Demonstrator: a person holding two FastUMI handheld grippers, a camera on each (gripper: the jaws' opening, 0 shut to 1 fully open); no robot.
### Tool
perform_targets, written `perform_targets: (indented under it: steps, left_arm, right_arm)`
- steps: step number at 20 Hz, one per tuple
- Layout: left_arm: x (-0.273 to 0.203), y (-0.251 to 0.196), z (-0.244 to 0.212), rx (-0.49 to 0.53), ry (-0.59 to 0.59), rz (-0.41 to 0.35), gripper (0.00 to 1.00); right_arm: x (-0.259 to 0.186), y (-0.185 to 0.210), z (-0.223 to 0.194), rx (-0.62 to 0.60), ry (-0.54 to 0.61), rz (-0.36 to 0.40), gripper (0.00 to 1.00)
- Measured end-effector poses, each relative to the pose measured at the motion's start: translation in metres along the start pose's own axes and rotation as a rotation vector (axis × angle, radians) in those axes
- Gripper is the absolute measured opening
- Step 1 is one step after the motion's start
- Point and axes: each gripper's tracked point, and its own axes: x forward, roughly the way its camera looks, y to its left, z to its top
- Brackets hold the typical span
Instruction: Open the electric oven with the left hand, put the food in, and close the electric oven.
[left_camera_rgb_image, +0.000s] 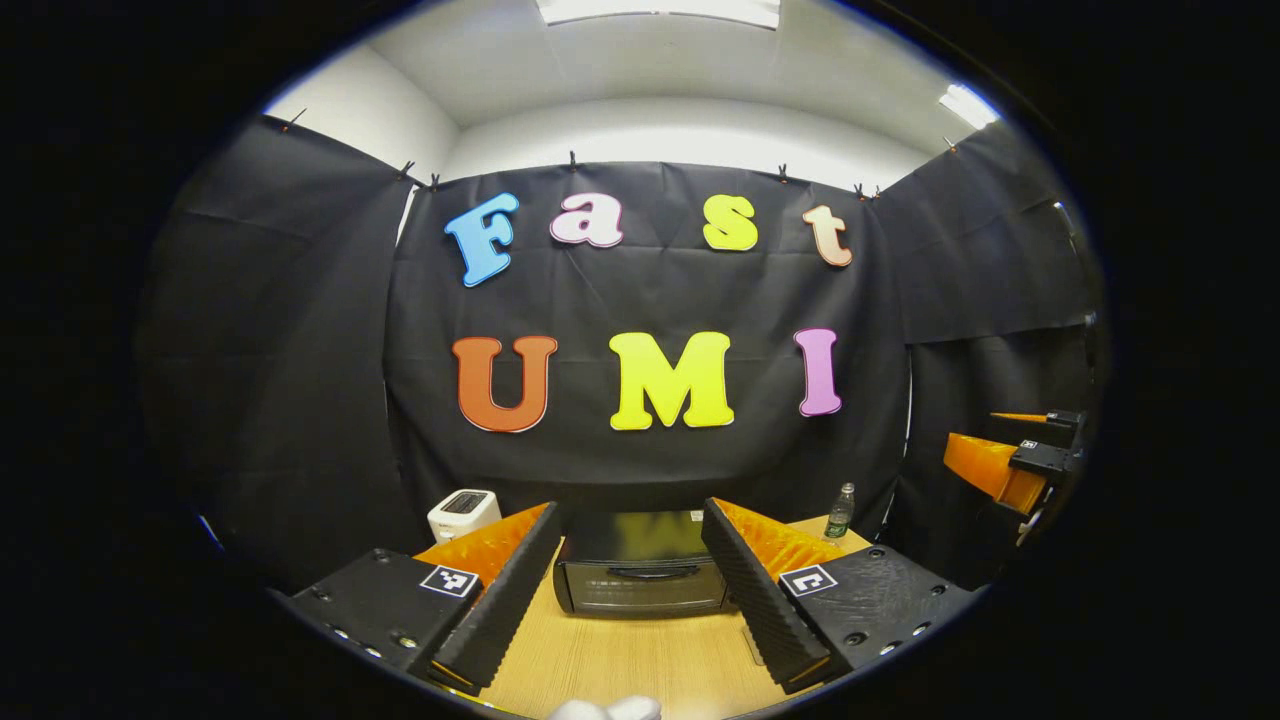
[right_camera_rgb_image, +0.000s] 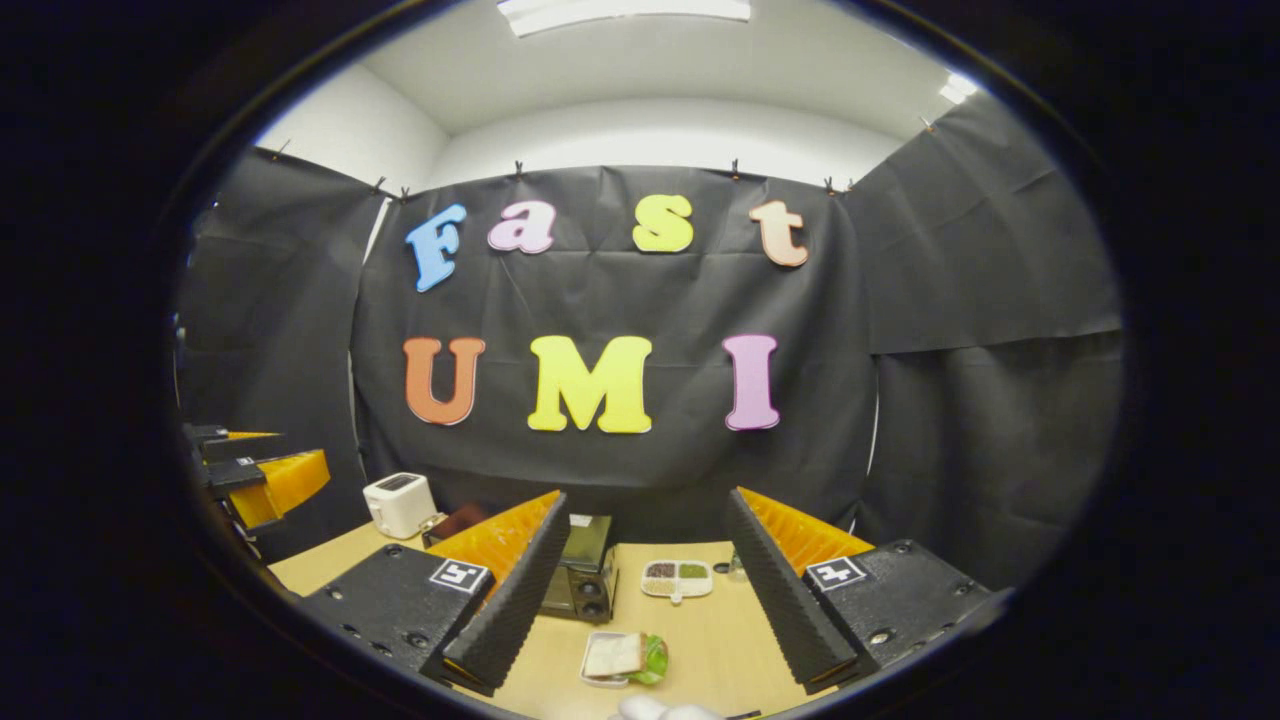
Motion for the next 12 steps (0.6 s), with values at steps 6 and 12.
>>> perform_targets:
  steps: [6, 12]
  left_arm:
    - [0.002, 0.007, -0.008, 0.008, 0.008, 0.015, 0.94]
    - [0.023, 0.002, -0.035, -0.002, 0.02, 0.0, 0.94]
  right_arm:
    - [0.003, -0.001, 0.0, -0.002, -0.003, 0.001, 0.96]
    - [0.0, -0.011, 0.0, 0.009, -0.013, 0.004, 0.96]
